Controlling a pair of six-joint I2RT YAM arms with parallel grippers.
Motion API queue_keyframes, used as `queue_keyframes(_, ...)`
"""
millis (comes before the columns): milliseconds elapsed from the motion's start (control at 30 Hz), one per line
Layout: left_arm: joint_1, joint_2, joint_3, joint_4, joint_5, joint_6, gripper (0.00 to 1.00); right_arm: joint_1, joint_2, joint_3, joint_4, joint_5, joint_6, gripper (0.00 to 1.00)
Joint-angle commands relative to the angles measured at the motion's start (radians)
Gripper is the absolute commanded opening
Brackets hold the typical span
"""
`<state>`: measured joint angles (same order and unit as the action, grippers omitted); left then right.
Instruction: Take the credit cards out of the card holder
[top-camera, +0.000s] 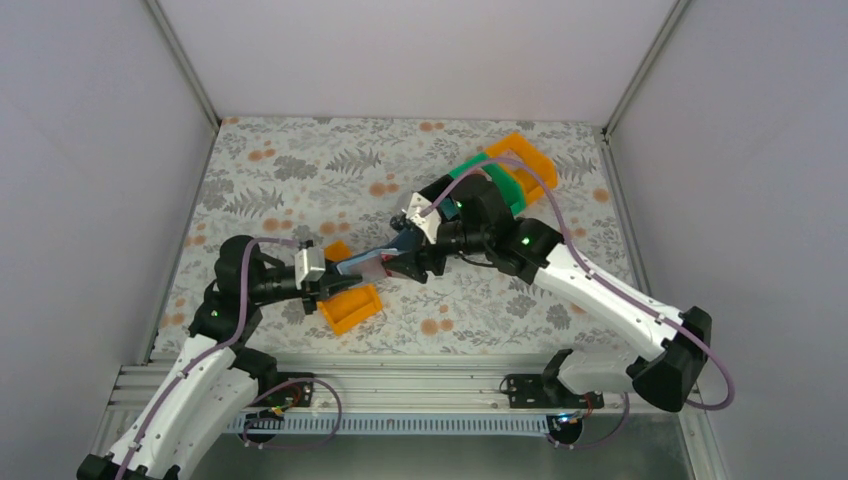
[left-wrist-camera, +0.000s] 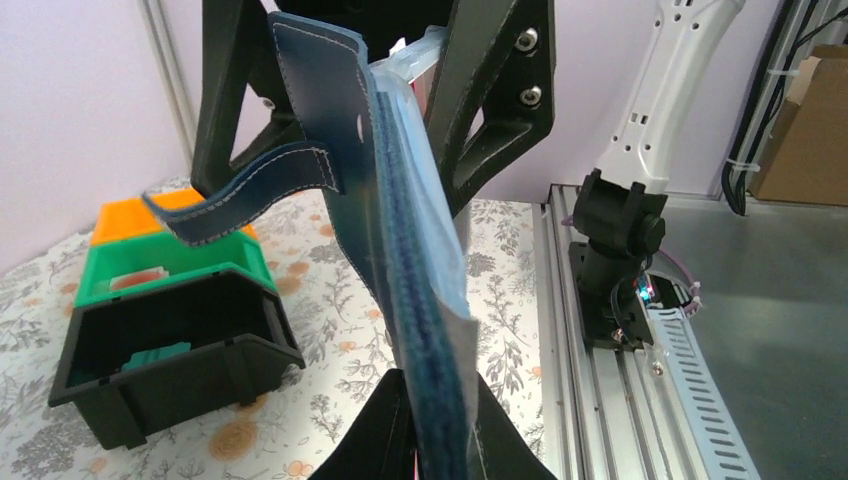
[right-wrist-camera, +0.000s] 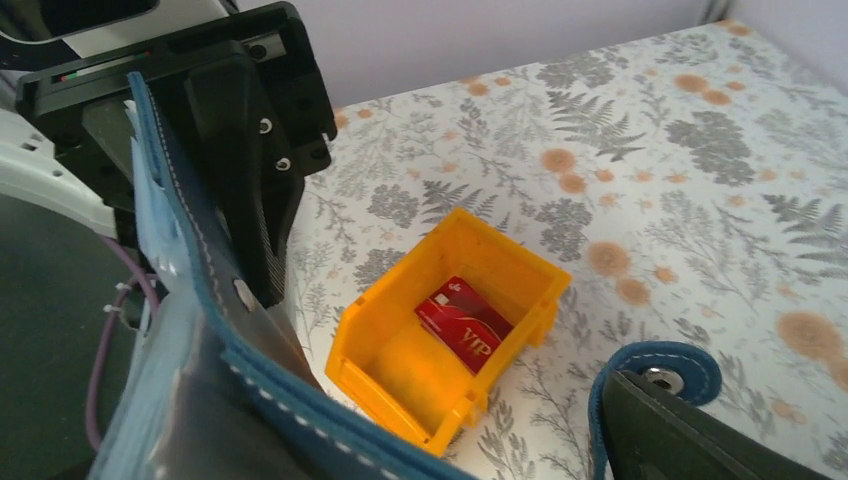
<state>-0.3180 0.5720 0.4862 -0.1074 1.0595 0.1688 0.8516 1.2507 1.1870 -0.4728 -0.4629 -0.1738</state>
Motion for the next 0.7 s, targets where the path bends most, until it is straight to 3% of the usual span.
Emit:
queue_keyframes(0,-0.002,-0.001,0.024,0.04,0.051,0.003,0.02,-0.005,0.028,0.037,-0.013,-0.111,-0.017,0.82)
queue_keyframes(233,-0.001,0.026,-0.018,0.127,0.065,-0.141,0.02,-0.005,0.027,0.036,-0.017,-0.185,-0.021,0.38)
queue_keyframes(333,0.0,0.031,-0.005,0.124,0.06,-0.125,0.02,-0.005,0.027,0.03,-0.024,-0.167,-0.017,0.06)
queue_keyframes(400,-0.001,0.031,-0.005,0.124,0.057,-0.122,0.04,-0.006,0.019,0.026,-0.014,-0.171,-0.015,0.04)
queue_keyframes(467,-0.001,0.03,-0.002,0.121,0.049,-0.144,0.25,-0.005,0.014,0.029,-0.008,-0.182,-0.019,0.04)
queue_keyframes(500,0.0,0.027,0.005,0.11,0.039,-0.145,0.29,-0.006,0.009,0.03,-0.005,-0.186,-0.022,0.04)
queue_keyframes(667,0.003,0.006,0.065,-0.036,0.03,-0.02,0.3,-0.025,-0.017,0.018,0.016,-0.199,-0.03,0.04)
